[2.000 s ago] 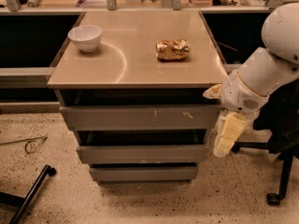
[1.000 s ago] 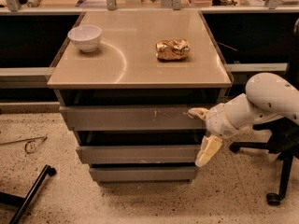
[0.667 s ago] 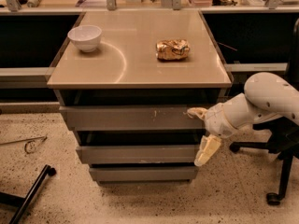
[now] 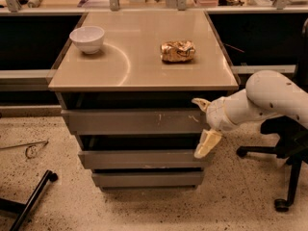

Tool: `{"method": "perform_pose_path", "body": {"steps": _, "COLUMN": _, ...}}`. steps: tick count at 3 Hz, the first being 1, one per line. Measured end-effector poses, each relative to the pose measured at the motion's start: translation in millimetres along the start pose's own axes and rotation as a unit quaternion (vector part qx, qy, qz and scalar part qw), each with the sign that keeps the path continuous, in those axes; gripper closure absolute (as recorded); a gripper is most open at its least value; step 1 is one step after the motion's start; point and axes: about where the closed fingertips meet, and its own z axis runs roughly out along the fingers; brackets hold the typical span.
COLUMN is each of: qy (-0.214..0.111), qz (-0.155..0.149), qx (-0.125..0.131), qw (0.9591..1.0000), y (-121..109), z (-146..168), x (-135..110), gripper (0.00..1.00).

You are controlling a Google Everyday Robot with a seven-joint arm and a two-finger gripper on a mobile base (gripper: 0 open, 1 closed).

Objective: Open top drawer

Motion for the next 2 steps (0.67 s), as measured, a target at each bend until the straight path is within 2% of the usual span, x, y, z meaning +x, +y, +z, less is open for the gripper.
{"method": "perform_pose_path", "body": {"steps": 1, "qy": 0.015, "qz": 0.015, "qx": 0.028, "qw": 0.9994, "y": -27.4, "z": 15.6, "x": 21.9, "gripper": 0.0}}
{"method": "perform_pose_path", "body": {"steps": 2, "qy": 0.014, "qz": 0.015, "qx": 0.027, "qw": 0.9994, "y": -27.7, "z": 16.7, "x": 21.9, "gripper": 0.0}}
